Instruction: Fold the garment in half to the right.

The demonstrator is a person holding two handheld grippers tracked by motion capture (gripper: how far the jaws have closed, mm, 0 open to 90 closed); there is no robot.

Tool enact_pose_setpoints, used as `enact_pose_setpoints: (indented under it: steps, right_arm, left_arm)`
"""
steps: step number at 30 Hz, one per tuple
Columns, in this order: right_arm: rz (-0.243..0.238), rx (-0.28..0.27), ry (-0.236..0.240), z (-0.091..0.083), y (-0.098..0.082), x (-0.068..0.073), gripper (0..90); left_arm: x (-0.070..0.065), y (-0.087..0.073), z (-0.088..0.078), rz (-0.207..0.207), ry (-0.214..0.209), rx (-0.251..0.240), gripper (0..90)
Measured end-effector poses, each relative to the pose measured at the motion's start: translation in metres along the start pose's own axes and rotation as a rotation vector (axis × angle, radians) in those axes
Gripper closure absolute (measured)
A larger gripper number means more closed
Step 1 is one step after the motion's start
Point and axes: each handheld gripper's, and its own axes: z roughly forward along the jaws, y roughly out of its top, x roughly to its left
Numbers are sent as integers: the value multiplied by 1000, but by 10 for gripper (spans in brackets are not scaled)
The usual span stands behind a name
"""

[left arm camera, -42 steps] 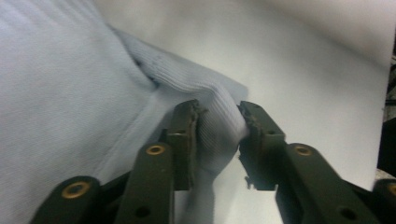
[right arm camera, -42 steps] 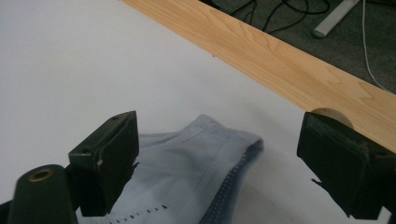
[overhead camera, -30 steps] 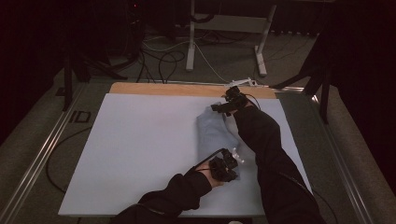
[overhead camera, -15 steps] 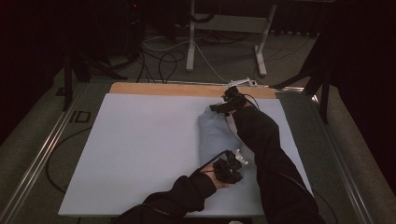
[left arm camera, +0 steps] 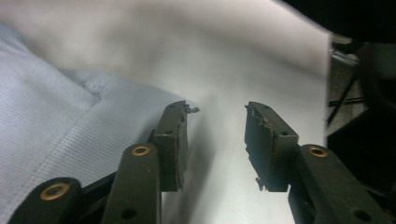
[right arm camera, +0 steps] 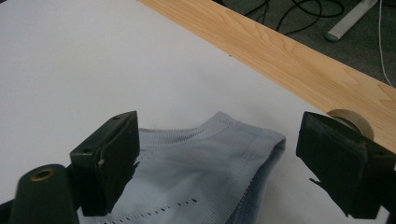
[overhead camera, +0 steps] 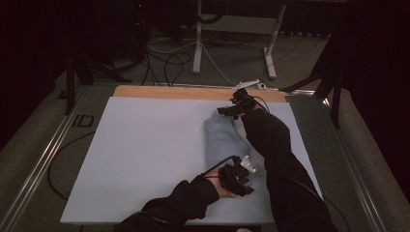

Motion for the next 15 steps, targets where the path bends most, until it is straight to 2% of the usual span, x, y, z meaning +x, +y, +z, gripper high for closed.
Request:
enact_pose_setpoints:
  steps: [4, 10, 12, 14, 15]
  right_arm:
    - [9, 2, -11, 0, -2, -1, 124]
    - [24, -15, -20, -2, -4, -2, 107]
    - [33, -23, -11, -3, -4, -2, 105]
    - [30, -20, 1, -3, -5, -2, 105]
    - [22, -16, -1, -2, -4, -2, 107]
  left_arm:
    - [-5, -2, -20, 36, 17, -48, 549]
    - [0, -11, -56, 55, 53, -107, 471]
    - [2, -16, -67, 48, 71, -118, 468]
    - [4, -22, -77, 40, 101, -130, 410]
    - [5, -26, -82, 24, 110, -143, 394]
